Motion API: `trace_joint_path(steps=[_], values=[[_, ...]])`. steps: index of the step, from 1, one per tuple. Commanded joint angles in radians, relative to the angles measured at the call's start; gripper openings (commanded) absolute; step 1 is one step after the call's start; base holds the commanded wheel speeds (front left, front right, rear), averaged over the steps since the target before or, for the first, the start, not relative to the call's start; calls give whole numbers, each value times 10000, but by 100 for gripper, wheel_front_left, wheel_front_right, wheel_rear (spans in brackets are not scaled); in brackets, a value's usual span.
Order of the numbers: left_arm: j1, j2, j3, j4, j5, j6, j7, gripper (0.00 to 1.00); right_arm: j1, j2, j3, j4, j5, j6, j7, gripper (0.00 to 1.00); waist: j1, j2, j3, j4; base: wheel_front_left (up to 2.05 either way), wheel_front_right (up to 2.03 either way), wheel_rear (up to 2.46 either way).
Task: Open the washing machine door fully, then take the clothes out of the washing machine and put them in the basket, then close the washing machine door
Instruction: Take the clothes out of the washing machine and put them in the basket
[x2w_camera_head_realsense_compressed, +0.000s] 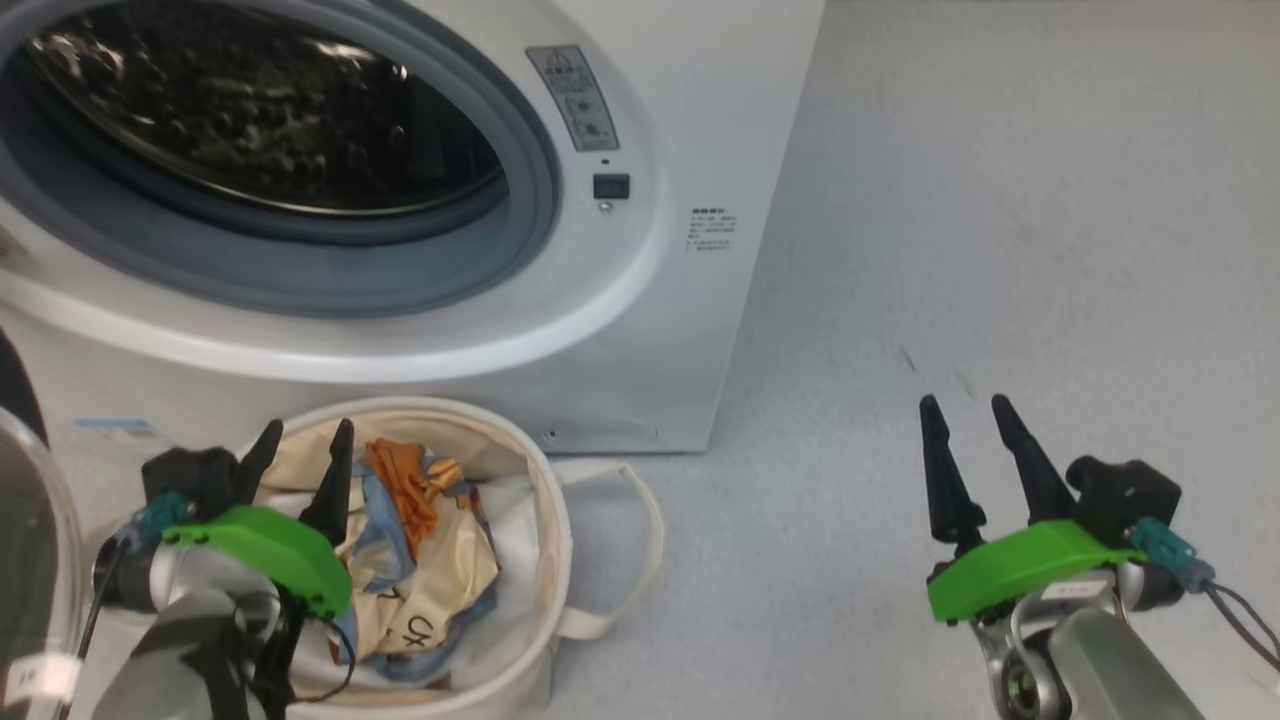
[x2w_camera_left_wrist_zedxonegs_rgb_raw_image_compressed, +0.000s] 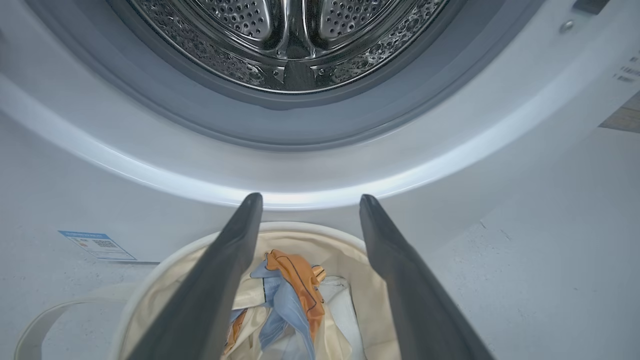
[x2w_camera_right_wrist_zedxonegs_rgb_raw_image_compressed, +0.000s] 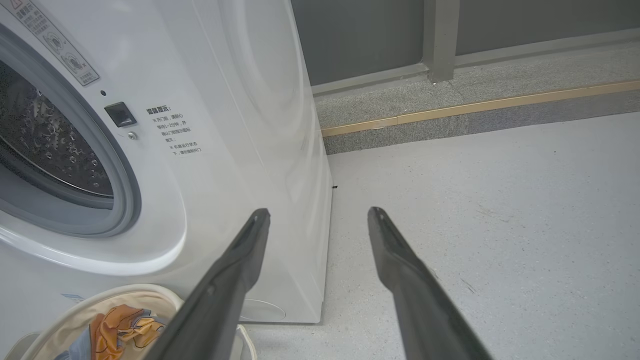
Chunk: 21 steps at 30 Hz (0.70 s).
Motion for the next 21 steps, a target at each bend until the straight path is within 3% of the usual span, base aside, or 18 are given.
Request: trace_joint_path(steps=[1, 10, 21], values=[[364, 413, 649, -673, 153, 46, -125, 100, 129, -34, 223, -214, 53, 75, -124, 100, 0, 0, -358, 120, 0, 0, 0], [2291, 433, 2480, -3748, 880, 106, -127, 100, 478, 38, 446, -24, 140, 75, -124, 100, 0, 0, -1196, 35, 0, 0, 0], [4107, 532, 3083, -5397, 966, 460, 28, 100, 785, 7, 496, -19, 181, 75, -124, 100, 0, 0, -1826, -97, 0, 0, 0]])
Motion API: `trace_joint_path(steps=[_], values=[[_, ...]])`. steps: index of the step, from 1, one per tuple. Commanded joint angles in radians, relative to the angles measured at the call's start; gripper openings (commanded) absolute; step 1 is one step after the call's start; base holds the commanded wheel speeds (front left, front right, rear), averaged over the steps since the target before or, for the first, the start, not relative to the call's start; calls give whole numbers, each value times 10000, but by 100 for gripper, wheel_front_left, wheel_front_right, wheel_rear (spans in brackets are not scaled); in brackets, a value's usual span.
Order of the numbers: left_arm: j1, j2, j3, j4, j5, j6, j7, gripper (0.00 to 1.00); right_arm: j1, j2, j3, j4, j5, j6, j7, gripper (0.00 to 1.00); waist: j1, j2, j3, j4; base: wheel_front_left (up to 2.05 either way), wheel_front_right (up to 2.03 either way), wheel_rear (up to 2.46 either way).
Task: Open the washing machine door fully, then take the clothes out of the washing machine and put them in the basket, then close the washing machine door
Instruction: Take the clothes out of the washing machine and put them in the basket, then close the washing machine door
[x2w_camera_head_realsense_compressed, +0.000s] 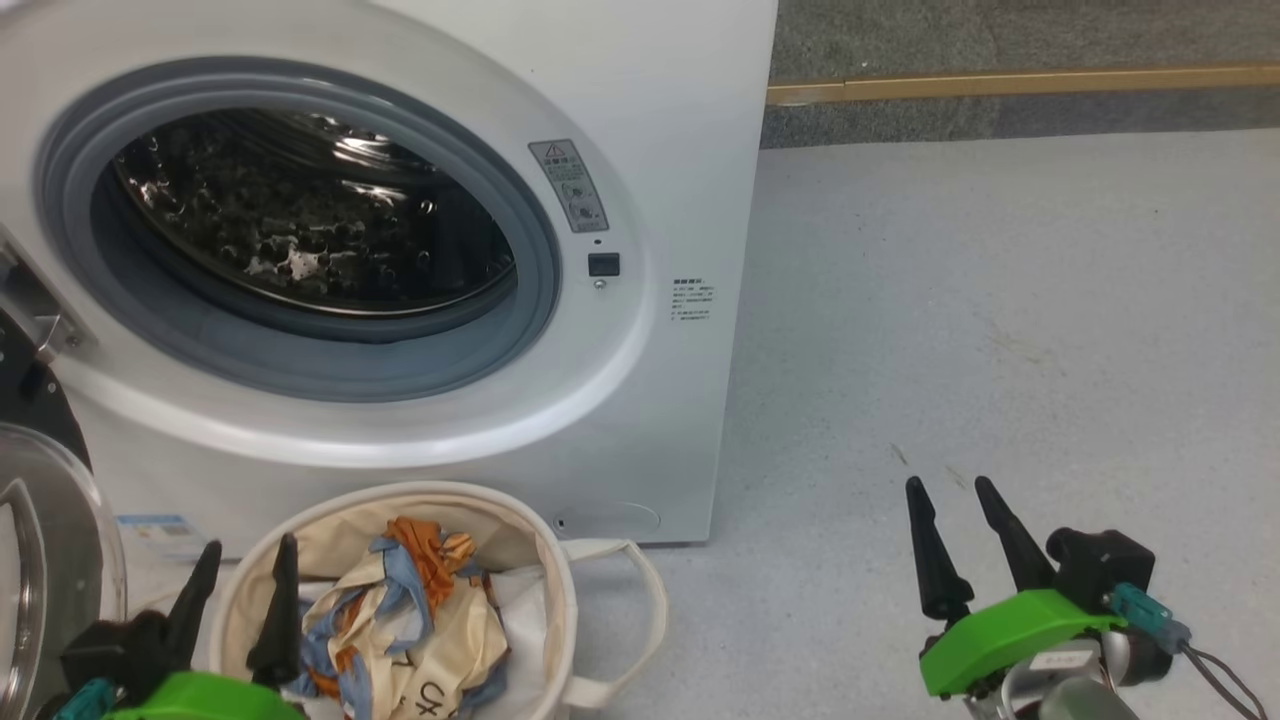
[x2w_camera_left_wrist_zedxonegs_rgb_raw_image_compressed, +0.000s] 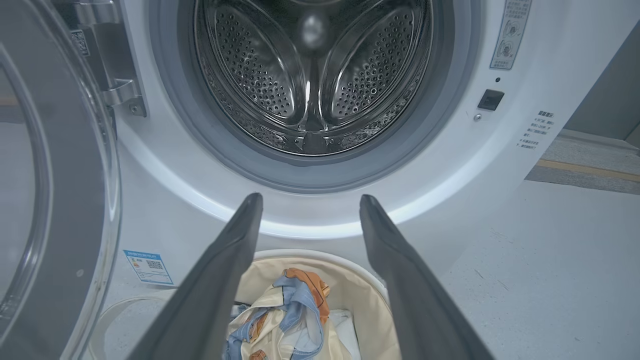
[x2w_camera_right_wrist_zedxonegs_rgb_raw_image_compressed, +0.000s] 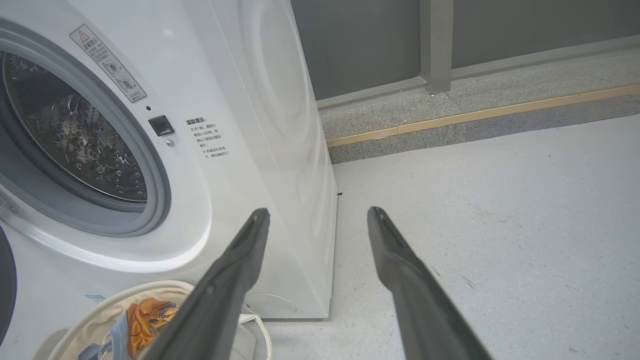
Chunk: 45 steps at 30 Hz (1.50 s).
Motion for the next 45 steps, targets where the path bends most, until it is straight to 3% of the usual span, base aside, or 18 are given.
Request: trace_joint_path(steps=[1, 12, 45], values=[[-380, 387, 506, -415, -22, 64, -11, 100, -148, -45, 163, -326, 14, 75, -124, 100, 0, -1, -25, -8, 0, 0, 0], [219, 566, 514, -968, 9, 343, 191, 100, -101, -184, 83, -438, -41, 75, -124, 100, 0, -1, -221, 52, 0, 0, 0], [95, 713, 412, -698, -2, 358, -106, 100, -89, -240, 243, -245, 55, 75, -124, 100, 0, -1, -299, 202, -3, 1, 2]])
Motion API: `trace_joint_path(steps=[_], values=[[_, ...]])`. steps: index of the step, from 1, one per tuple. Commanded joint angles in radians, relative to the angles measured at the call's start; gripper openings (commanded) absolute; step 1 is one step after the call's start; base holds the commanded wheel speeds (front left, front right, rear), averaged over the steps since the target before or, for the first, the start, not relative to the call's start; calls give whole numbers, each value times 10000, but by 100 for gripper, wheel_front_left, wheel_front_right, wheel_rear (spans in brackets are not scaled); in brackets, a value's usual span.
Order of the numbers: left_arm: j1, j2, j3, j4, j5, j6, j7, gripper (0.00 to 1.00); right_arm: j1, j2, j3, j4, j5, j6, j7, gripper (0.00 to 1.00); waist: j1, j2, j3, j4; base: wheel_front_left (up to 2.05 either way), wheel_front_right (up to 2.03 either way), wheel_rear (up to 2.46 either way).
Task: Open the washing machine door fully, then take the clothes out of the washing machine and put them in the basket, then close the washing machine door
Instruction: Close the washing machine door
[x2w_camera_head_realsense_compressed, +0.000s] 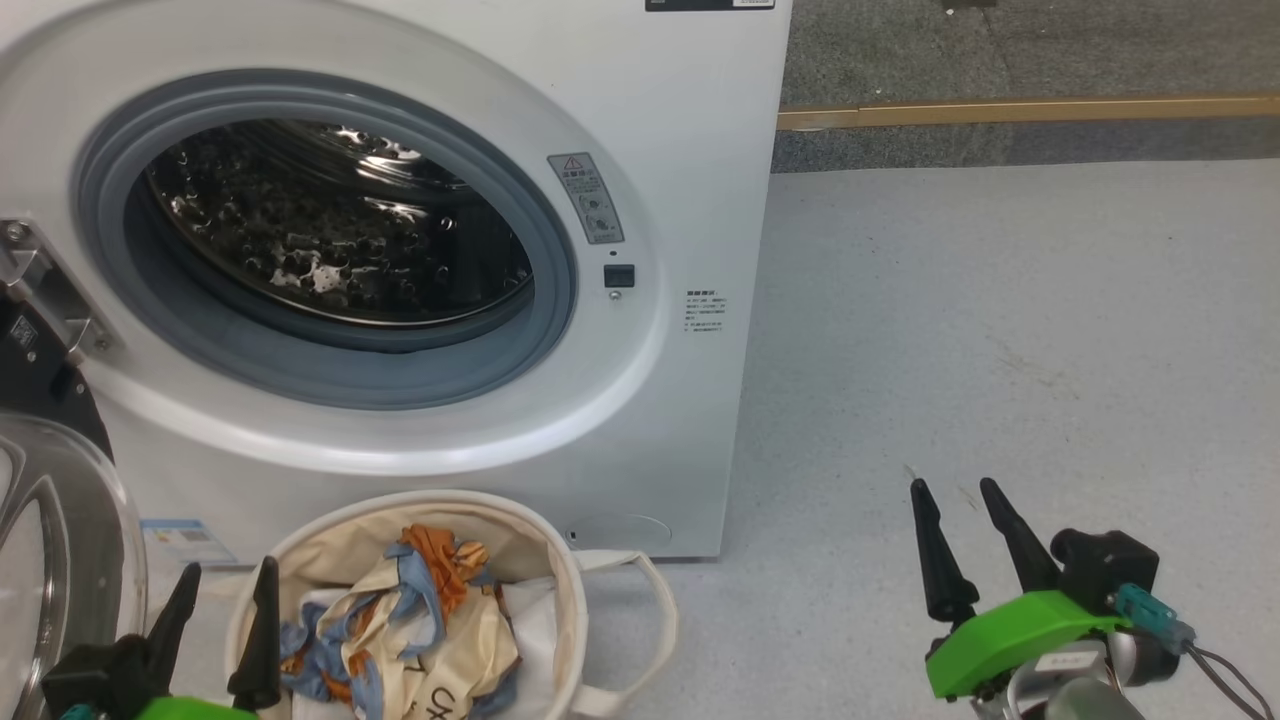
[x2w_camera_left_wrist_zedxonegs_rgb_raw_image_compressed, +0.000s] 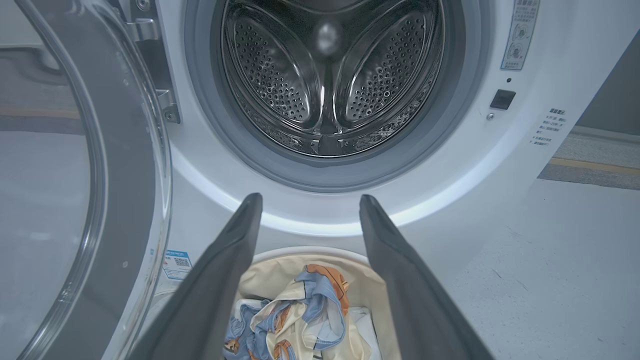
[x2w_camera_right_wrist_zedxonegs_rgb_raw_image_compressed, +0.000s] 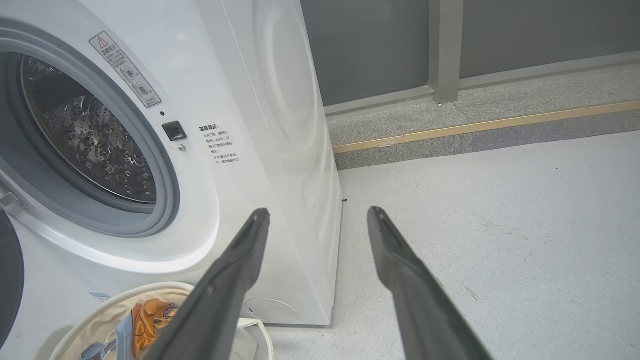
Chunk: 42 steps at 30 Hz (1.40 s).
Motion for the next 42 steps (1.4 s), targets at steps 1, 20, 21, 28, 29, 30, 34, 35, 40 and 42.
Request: trace_joint_path(steps=[1, 20, 21, 28, 29, 30, 34, 35, 40, 42], values=[[-493, 309, 403, -224, -9, 58, -80, 100, -99, -82, 178, -249, 56, 75, -124, 100, 0, -1, -6, 10, -79, 26, 53], [-639, 355, 192, -123, -172, -12, -3, 100, -92, 4, 167, -268, 55, 75, -124, 100, 0, -1, 112, 54, -205, 119, 86], [-647, 357, 173, -120, -171, -18, -4, 100, -91, 9, 165, -269, 52, 75, -124, 100, 0, -1, 122, 55, -241, 165, 75], [-674, 371, 107, -178, -104, 2, -66, 100, -98, 27, 165, -281, 40, 75, -124, 100, 0, -1, 140, 59, -190, 152, 37], [-674, 370, 110, -188, -105, 8, -75, 100, -100, 32, 170, -286, 39, 75, -124, 100, 0, -1, 140, 62, -118, 118, 0], [-681, 360, 124, -190, -117, 25, -82, 100, -103, 33, 172, -287, 38, 75, -124, 100, 0, -1, 140, 69, -104, 104, 0], [-695, 340, 139, -182, -182, 23, -99, 100, -98, 35, 170, -292, 38, 75, -124, 100, 0, -1, 141, 103, -70, 70, 0], [-693, 343, 137, -181, -183, 26, -103, 100, -94, 38, 169, -294, 38, 75, -124, 100, 0, -1, 142, 111, -36, 36, 0], [-698, 316, 148, -227, -222, 38, -123, 100, -96, 58, 169, -293, 43, 75, -124, 100, 0, -1, 145, 152, -14, 14, 0], [-698, 292, 163, -257, -271, 16, -132, 100, -98, 66, 185, -283, 43, 75, -124, 100, 0, -1, 135, 173, 0, 0, 0]])
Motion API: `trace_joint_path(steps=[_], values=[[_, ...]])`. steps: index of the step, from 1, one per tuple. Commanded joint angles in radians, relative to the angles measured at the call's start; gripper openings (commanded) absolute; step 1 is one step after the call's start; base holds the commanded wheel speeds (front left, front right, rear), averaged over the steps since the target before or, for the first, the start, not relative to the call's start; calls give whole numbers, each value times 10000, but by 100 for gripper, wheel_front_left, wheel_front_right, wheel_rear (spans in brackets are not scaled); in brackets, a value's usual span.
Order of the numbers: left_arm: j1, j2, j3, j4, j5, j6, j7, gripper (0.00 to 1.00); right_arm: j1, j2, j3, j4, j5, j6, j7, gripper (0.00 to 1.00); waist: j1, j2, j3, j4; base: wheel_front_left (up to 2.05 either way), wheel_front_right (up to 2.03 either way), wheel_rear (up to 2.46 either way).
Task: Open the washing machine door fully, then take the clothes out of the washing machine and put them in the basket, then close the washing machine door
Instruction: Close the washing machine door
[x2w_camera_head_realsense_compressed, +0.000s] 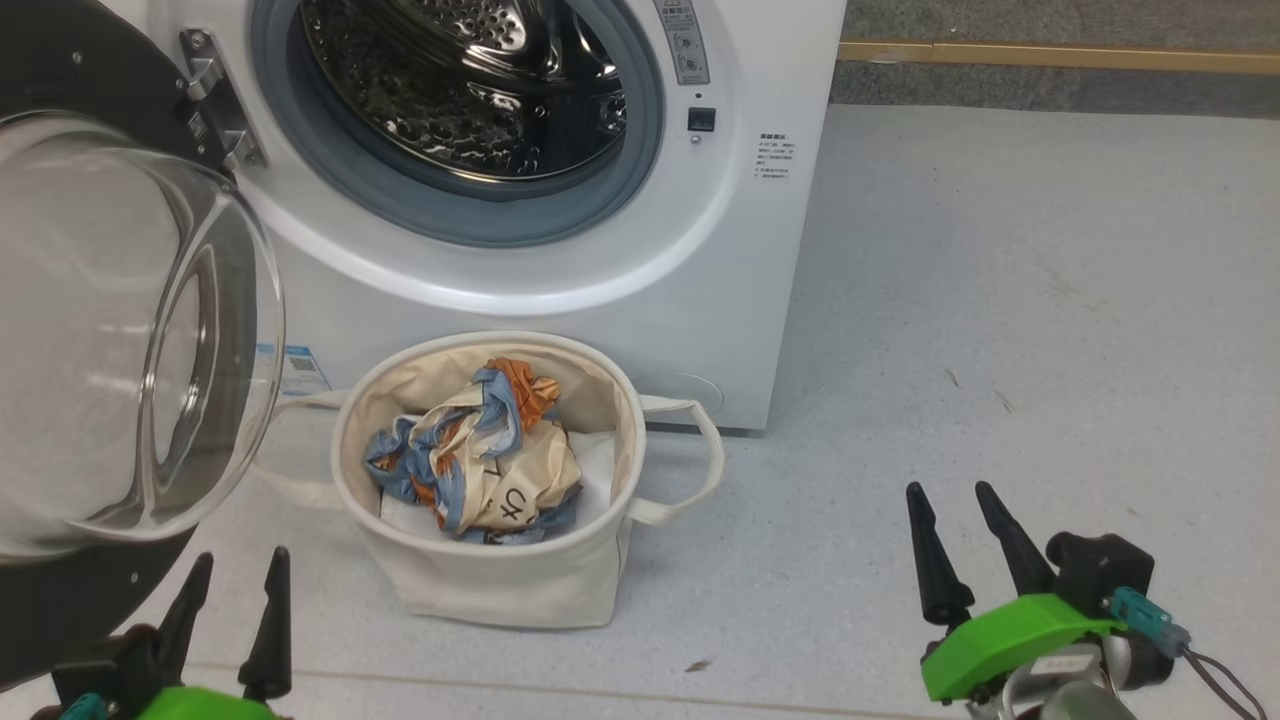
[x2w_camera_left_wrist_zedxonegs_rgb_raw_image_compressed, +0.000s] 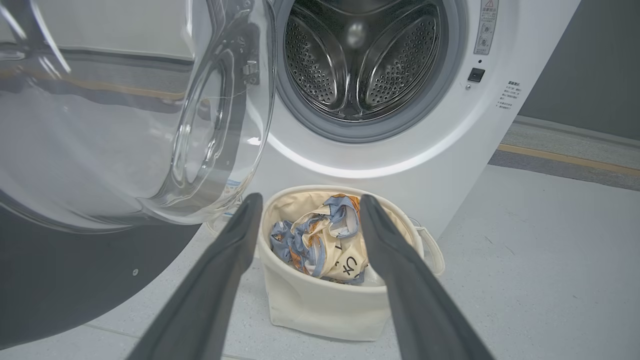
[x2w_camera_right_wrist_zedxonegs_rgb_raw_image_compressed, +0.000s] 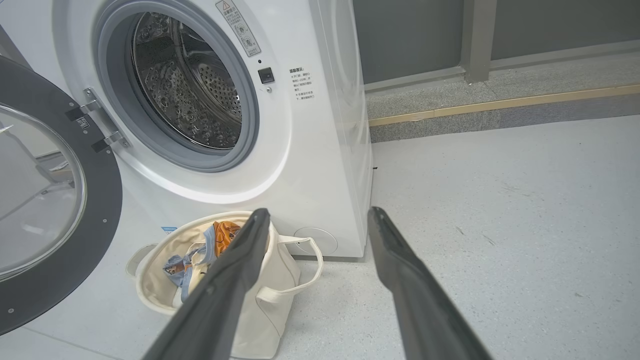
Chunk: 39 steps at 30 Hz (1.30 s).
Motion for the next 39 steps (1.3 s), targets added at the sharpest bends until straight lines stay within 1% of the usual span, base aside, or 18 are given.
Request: trace_joint_path(steps=[1, 11, 14, 18, 22, 27, 33, 39], values=[[-488, 283, 434, -312, -62, 20, -96, 100, -138, -17, 193, -289, 39, 75, -124, 100, 0, 0, -10, 9, 0, 0, 0], [-491, 234, 454, -359, -106, 50, -130, 100, -125, 17, 235, -327, 21, 75, -124, 100, 0, 0, -94, 211, 0, 0, 0], [-502, 219, 468, -330, -44, 107, -143, 100, -88, 80, 373, -325, 31, 75, -124, 100, 0, 0, -151, 448, 0, 0, 0], [-469, 214, 594, -289, -14, 248, -156, 100, -56, 141, 503, -318, 87, 75, -124, 100, 0, 0, -272, 926, 0, 0, 0], [-405, 213, 867, -332, -86, 444, -164, 100, -17, 185, 562, -334, 134, 75, -124, 100, 0, 0, -362, 1600, 0, 0, 0], [-391, 280, 1041, -466, -115, 572, -168, 100, 32, 315, 603, -421, 121, 75, -124, 100, 0, 0, -370, 2677, 0, 0, 0], [-382, 419, 1227, -538, -167, 830, -80, 100, 66, 480, 721, -440, 124, 75, -124, 100, 0, 0, -508, 3932, 0, 0, 0], [-566, 480, 1111, -606, -141, 962, 272, 100, 169, 604, 755, -482, 67, 75, -124, 100, 0, 0, -700, 5220, 0, 0, 0]])
